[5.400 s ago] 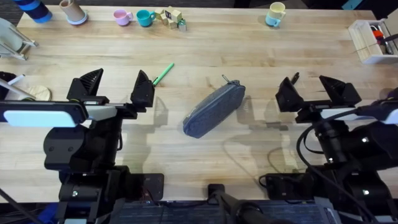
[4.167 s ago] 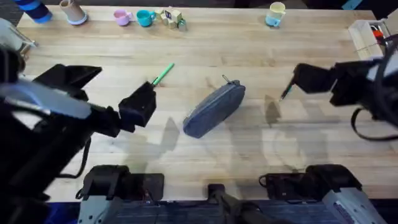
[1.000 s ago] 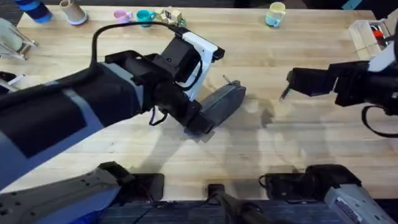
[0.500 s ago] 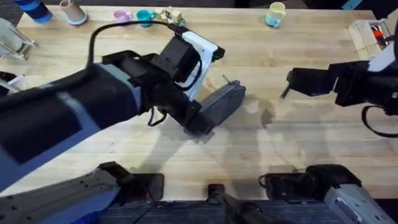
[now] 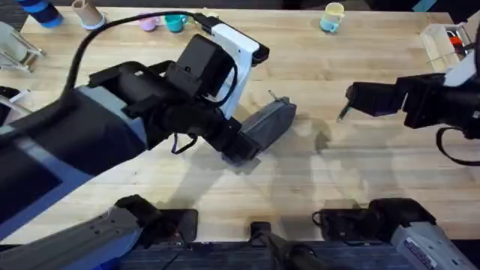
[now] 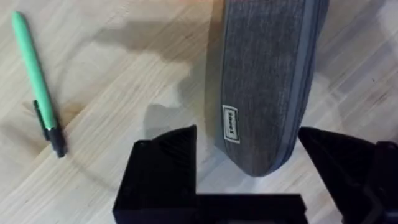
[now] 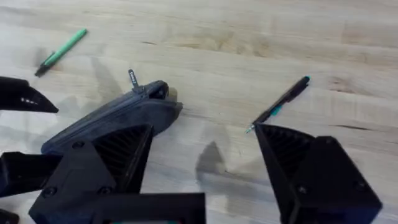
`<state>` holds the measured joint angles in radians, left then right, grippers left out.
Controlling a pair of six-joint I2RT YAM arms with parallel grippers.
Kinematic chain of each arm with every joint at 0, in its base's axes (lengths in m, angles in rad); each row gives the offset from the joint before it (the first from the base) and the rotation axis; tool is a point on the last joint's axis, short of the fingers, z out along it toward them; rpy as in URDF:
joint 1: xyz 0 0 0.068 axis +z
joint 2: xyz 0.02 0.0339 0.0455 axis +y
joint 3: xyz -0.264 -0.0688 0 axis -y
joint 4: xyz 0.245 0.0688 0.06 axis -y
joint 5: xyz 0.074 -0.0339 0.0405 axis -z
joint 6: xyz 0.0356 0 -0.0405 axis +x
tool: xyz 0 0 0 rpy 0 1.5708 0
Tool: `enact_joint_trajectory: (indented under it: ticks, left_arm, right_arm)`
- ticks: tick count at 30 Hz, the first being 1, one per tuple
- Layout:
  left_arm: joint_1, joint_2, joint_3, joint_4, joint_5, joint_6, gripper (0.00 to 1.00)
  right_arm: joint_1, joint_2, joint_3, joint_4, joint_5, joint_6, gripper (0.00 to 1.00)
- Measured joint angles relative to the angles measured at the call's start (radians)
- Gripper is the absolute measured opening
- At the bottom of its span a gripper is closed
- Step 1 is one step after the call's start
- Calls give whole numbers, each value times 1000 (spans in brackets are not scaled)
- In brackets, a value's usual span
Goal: Unzip the bag, pick up the pens from the table one at a time and place them inside, then zip the bag closed.
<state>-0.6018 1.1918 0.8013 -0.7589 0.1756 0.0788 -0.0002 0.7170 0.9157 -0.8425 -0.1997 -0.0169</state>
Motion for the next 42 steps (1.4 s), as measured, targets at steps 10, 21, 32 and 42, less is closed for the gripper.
enact_joint_trajectory:
  ticks: [10,21,32,42]
  left_arm:
    - [0,60,0,1,45,1,568]
    - [-5,60,0,7,60,22,47]
    - [-5,60,0,8,60,22,41]
    - [-5,60,0,7,60,22,43]
  right_arm:
    - [0,0,0,0,0,-3,996]
    - [0,0,0,14,-41,-3,996]
    - [105,182,22,33,-235,-2,996]
    - [218,467,254,-22,-212,-38,996]
